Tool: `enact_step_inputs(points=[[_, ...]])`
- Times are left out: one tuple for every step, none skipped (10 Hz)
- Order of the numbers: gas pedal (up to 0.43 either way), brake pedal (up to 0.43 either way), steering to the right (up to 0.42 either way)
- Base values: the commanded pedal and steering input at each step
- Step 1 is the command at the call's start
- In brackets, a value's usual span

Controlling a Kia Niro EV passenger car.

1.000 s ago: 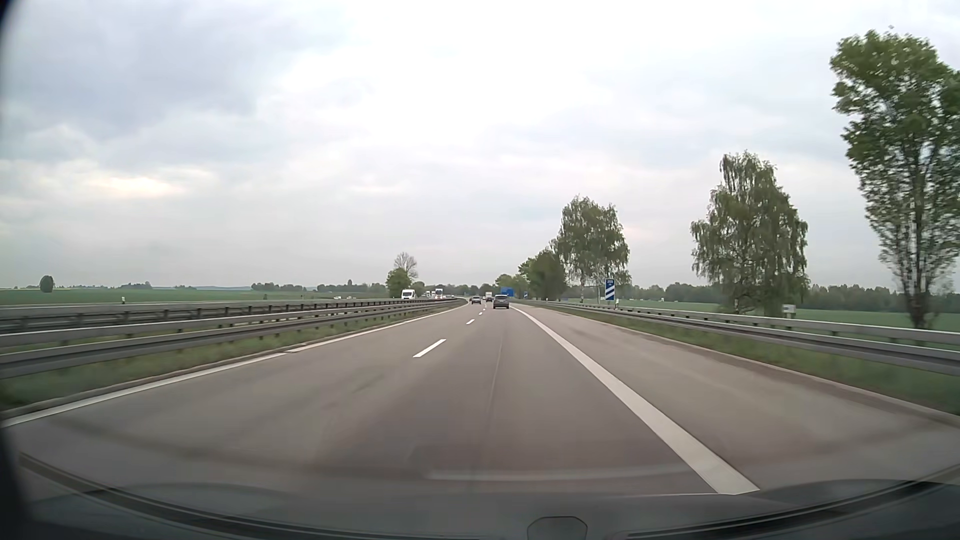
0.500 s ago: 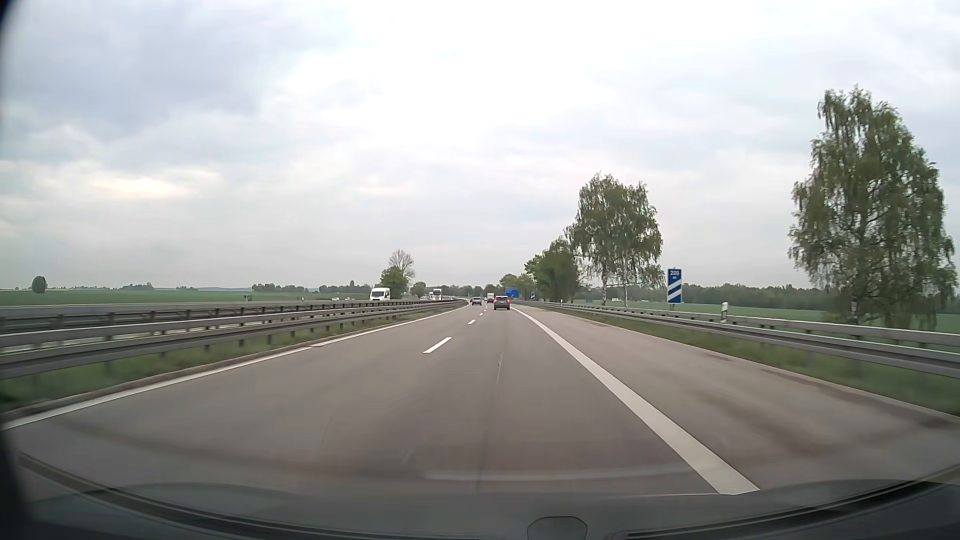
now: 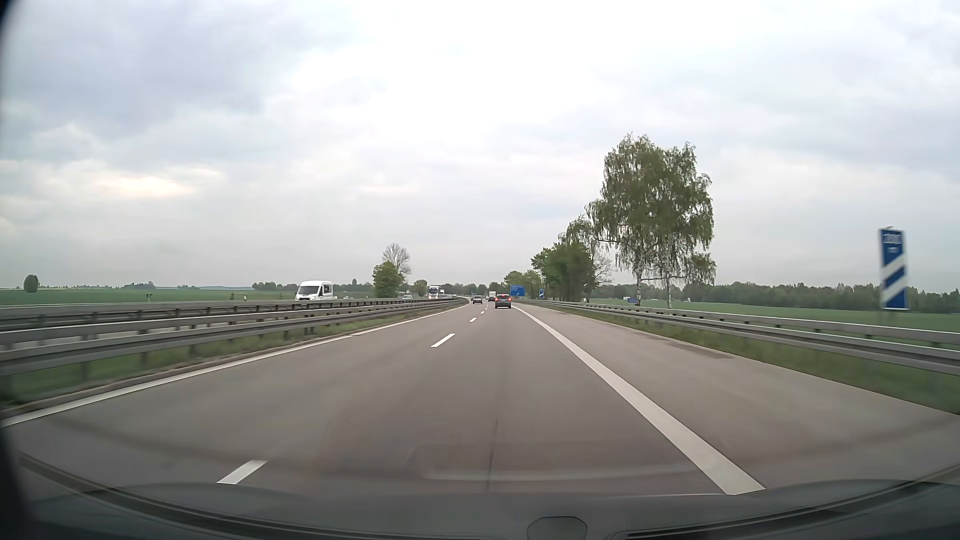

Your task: Follow the waypoints while adhering to traffic rules and regulations

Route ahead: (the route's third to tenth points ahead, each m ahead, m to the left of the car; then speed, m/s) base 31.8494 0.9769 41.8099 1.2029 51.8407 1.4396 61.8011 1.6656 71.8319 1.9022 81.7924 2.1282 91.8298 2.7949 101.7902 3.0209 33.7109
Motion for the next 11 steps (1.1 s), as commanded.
enact_step_inputs(points=[[0.177, 0.000, -0.004], [0.177, 0.000, -0.004], [0.177, 0.000, -0.004], [0.189, 0.000, -0.004], [0.197, 0.000, -0.004], [0.209, 0.000, -0.004], [0.209, 0.000, -0.004], [0.209, 0.000, -0.003], [0.209, 0.000, -0.003], [0.209, 0.000, -0.003], [0.209, 0.000, -0.003]])
